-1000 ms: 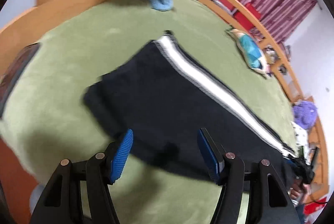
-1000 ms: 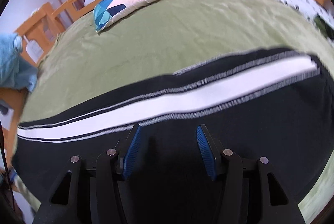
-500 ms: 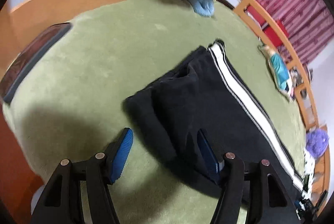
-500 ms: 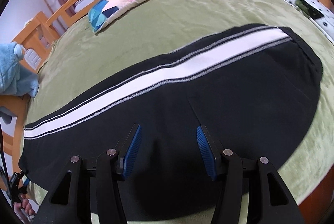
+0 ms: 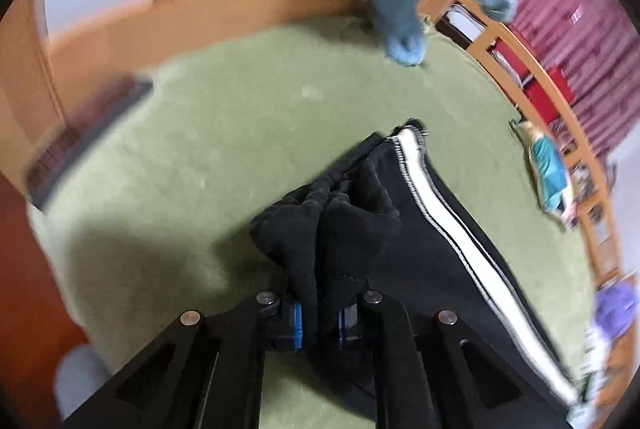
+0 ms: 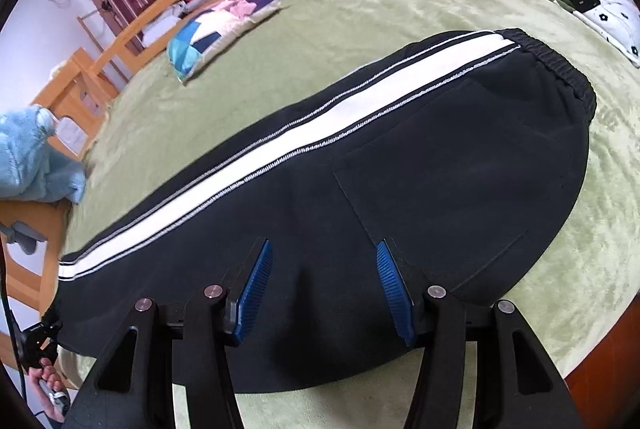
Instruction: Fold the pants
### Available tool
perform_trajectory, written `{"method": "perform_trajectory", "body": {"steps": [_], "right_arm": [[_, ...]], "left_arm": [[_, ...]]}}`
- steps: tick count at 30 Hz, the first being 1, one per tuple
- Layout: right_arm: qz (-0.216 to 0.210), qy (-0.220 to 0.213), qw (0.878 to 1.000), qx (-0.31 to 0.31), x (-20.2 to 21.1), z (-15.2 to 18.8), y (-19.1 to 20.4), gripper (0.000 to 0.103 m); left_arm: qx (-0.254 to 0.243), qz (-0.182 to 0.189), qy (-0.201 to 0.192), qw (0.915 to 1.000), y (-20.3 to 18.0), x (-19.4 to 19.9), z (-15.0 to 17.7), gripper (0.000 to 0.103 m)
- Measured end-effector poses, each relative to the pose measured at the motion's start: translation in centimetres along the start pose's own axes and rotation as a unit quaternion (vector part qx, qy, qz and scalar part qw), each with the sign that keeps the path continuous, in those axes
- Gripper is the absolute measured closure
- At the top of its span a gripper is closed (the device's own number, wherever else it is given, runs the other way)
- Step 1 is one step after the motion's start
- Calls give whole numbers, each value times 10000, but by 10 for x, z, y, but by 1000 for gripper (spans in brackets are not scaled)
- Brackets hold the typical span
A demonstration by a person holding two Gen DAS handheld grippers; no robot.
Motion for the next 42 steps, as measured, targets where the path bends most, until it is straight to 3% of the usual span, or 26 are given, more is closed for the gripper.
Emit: {"method": "perform_trajectory", "body": {"steps": [3, 6, 8, 10, 15, 17, 18, 20, 21, 23, 25, 27, 29, 33, 37, 39, 42], "right_arm": [[-167, -79, 9998, -92, 7, -6, -10, 49], [-266, -173, 9993, -180, 11, -15, -21, 49], [-326, -247, 9991, -131, 15, -18, -26, 49], [-294, -328, 9990, -46, 19, -22, -32, 49], [-204, -449, 9988, 17, 33, -24, -54, 49], [-156, -463, 9988, -42, 40, -25, -67, 49], [-143, -495, 9986, -75, 44, -25, -75, 49], [-122, -500, 9986, -104, 50, -23, -86, 49], [-124, -483, 9987, -107, 53, -21, -91, 49], [-132, -427, 9989, -119, 54, -16, -97, 48], [-266, -353, 9990, -120, 53, -11, -97, 47], [-433, -279, 9986, -82, 47, -7, -90, 46], [-614, -206, 9979, -8, 38, -3, -77, 45], [-1238, 101, 9922, 72, 11, 7, -31, 45], [-1794, 303, 9833, -36, -4, 11, 12, 44], [-1914, 363, 9807, -164, -9, 11, 22, 36], [-1911, 475, 9797, -379, -18, 13, 29, 28]], "left_arm": [[-663, 60, -387, 9970, -40, 35, -17, 92], [-1600, 345, -689, 9841, -107, 78, -26, 92], [-2156, 713, -790, 9707, -160, 107, -18, 92], [-2753, 1129, -937, 9501, -218, 138, 2, 92], [-3740, 2317, -753, 8948, -348, 190, 106, 92], [-3911, 2794, -438, 8758, -380, 197, 156, 92], [-3967, 3093, -102, 8642, -396, 197, 189, 91], [-4018, 3291, 378, 8537, -407, 191, 223, 87], [-4080, 3221, 745, 8510, -409, 183, 244, 87], [-4090, 3020, 1143, 8535, -403, 168, 260, 87], [-3891, 3106, 1504, 8541, -388, 159, 264, 83], [-3599, 3137, 1562, 8647, -369, 151, 251, 52], [-3339, 3157, 1353, 8778, -351, 152, 236, 37], [-3206, 3016, 1082, 8914, -317, 150, 205, 34], [-3015, 3031, 1019, 8983, -282, 151, 182, 28], [-2862, 2885, 953, 9087, -264, 145, 171, 28], [-2841, 2772, 943, 9130, -244, 133, 159, 28]]}}
Point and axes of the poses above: each gripper's, at about its wrist camera, not at the fingertips, and x roughly against the way its jaws point, y to its left, z to its underside, the point moved 7 cm from there along -x, roughly the way its jaws point, and after that the axes turned 11 degrees about -y, right-handed, at the moved point
